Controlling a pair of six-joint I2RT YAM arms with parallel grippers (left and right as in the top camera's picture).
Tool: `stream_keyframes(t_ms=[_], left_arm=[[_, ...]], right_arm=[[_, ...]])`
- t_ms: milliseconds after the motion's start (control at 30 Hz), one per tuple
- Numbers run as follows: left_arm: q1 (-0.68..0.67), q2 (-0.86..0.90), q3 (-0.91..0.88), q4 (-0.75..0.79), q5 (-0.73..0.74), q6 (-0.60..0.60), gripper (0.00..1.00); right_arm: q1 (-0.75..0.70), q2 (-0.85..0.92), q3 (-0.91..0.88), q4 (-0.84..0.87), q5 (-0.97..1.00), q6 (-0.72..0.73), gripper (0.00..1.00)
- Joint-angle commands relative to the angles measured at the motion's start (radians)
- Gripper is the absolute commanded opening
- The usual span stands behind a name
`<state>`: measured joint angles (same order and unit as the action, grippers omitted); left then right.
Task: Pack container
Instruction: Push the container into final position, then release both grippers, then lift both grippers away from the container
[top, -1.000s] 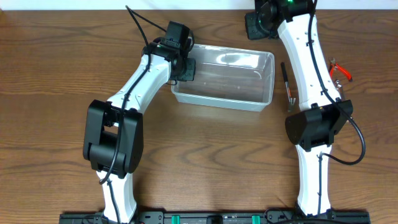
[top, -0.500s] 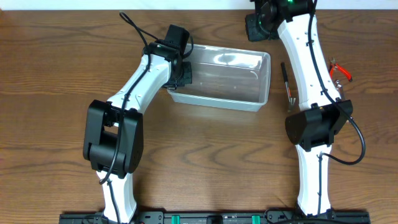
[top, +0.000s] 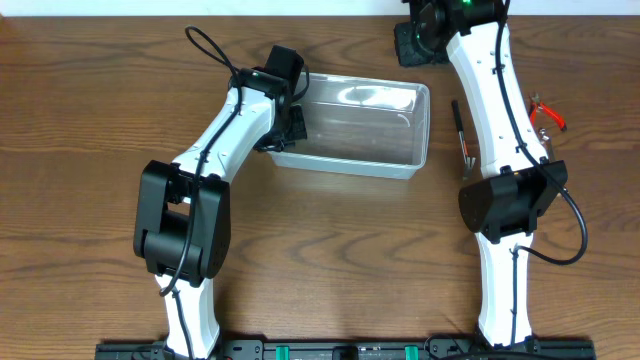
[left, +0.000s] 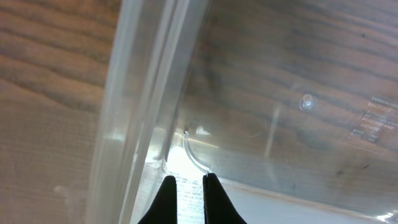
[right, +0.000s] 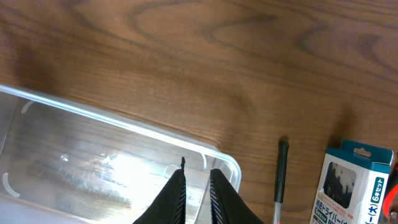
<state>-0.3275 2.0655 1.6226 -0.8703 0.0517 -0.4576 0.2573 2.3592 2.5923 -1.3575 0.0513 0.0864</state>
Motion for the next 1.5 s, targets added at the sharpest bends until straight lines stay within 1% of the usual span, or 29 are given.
stream_keyframes(t_ms=[0, 300, 400, 500, 800, 1067, 1133, 1167, 1233, 1267, 1300, 1333, 1367, 1467], left_arm=[[0.000, 0.007, 0.005, -0.023, -0.015, -0.055, 0.06], [0.000, 0.007, 0.005, -0.069, -0.014, -0.069, 0.06], [0.000, 0.007, 0.005, -0.074, 0.010, -0.072, 0.06], [0.000, 0.007, 0.005, -0.076, 0.044, -0.073, 0.06], [-0.003, 0.006, 0.005, -0.076, 0.046, -0.079, 0.06], [-0.034, 0.001, 0.005, -0.063, 0.045, -0.079, 0.06], [-0.033, -0.002, 0.005, -0.047, 0.045, -0.079, 0.06], [-0.033, -0.005, 0.005, -0.033, 0.045, -0.079, 0.07], [-0.031, -0.014, 0.005, 0.003, 0.045, -0.079, 0.16], [-0.030, -0.021, 0.005, 0.021, 0.045, -0.078, 0.21], [-0.030, -0.030, 0.006, 0.039, 0.045, -0.079, 0.23], [-0.029, -0.041, 0.008, 0.056, 0.045, -0.079, 0.23], [-0.027, -0.051, 0.012, 0.070, 0.044, -0.079, 0.24], [-0.019, -0.093, 0.020, 0.117, 0.041, -0.074, 0.32]], right_arm=[[-0.010, -0.012, 0.018, -0.002, -0.007, -0.006, 0.15], [-0.010, -0.012, 0.018, -0.002, -0.007, -0.006, 0.15], [-0.010, -0.012, 0.018, -0.003, -0.007, -0.006, 0.16], [-0.010, -0.012, 0.018, -0.005, -0.007, -0.006, 0.17], [-0.020, -0.012, 0.018, -0.009, -0.007, -0.006, 0.18], [-0.035, -0.012, 0.018, -0.009, -0.034, -0.006, 0.22], [-0.038, -0.012, 0.018, -0.009, -0.033, -0.006, 0.25], [-0.039, -0.012, 0.018, -0.009, -0.033, -0.006, 0.28], [-0.043, -0.012, 0.018, -0.009, -0.033, -0.006, 0.38], [-0.045, -0.012, 0.018, -0.009, -0.033, -0.006, 0.47], [-0.047, -0.012, 0.018, -0.010, -0.033, -0.006, 0.61], [-0.048, -0.012, 0.018, -0.012, -0.033, -0.006, 0.69], [-0.050, -0.012, 0.018, -0.013, -0.033, -0.006, 0.72], [-0.052, -0.012, 0.018, -0.012, -0.033, -0.006, 0.79]])
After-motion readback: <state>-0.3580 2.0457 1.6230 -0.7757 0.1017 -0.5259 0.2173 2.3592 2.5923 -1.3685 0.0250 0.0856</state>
